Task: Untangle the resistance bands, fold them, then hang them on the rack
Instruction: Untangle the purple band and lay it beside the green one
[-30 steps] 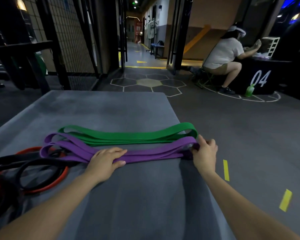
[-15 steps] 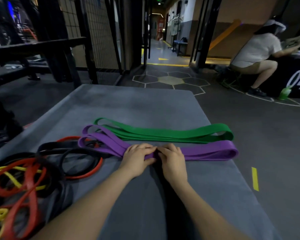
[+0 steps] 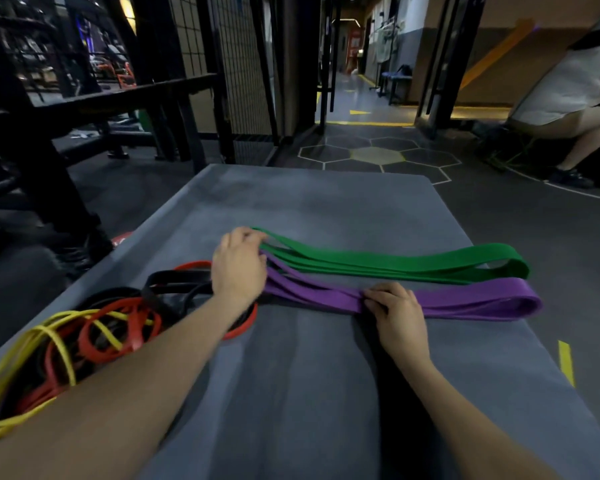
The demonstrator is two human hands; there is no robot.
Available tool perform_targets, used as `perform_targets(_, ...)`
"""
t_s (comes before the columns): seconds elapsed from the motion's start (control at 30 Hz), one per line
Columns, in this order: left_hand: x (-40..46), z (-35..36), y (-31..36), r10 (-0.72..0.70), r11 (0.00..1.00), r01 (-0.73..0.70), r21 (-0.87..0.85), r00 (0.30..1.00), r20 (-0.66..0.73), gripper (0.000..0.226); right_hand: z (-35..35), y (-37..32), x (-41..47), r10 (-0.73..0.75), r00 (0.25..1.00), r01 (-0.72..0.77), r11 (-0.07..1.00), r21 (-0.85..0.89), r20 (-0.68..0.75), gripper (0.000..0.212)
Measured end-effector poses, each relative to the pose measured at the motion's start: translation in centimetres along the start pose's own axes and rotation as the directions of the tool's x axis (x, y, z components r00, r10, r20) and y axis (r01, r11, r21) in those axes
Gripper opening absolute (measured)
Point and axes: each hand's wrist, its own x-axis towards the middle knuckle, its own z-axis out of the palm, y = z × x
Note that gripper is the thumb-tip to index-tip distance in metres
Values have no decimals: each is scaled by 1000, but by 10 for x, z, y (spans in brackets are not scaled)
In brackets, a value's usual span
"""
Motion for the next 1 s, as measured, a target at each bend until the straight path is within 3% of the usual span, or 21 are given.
perform_targets(0.1,8,-8,-21,-227,972,234,-9,951,210,54,0,0,0,1,1000,-1,1000,-4,5,17)
perform_targets(0.2,14,-6,-32,-270,937,330,-119,895,355,56,-2,0,-1,-4,1000,4,1000,-7,-1,17)
perform_targets(0.4,16,-28,-26,-283,805,321,-499,947,153,23,-1,-1,0,-5,1000,5,1000,-20,2,18)
perform_targets(0.53,13,-42,-27,-324,742,297,-601,944,66,15,-2,-1,-1,-8,1000,8,1000,-22,8,18)
perform_targets(0.67,11,-37,-40,-449,601,412,-685,883,136,24,-3,-3,-2,-13,1000,14,999,-36,1,18)
perform_targets(0.87,17,-39,-37,-466,442,459,-771,852,241,23,-4,-3,-2,-2,1000,2,999,-37,-4,18)
perform_targets(0.93,10,-35,-44,-464,491,491,-720,846,261,26,-4,-3,-2,-2,1000,2,999,-36,-5,17)
perform_targets(1.0,3,-31,-50,-448,632,489,-601,863,233,28,-3,-3,-2,-13,1000,13,999,-38,-10,15)
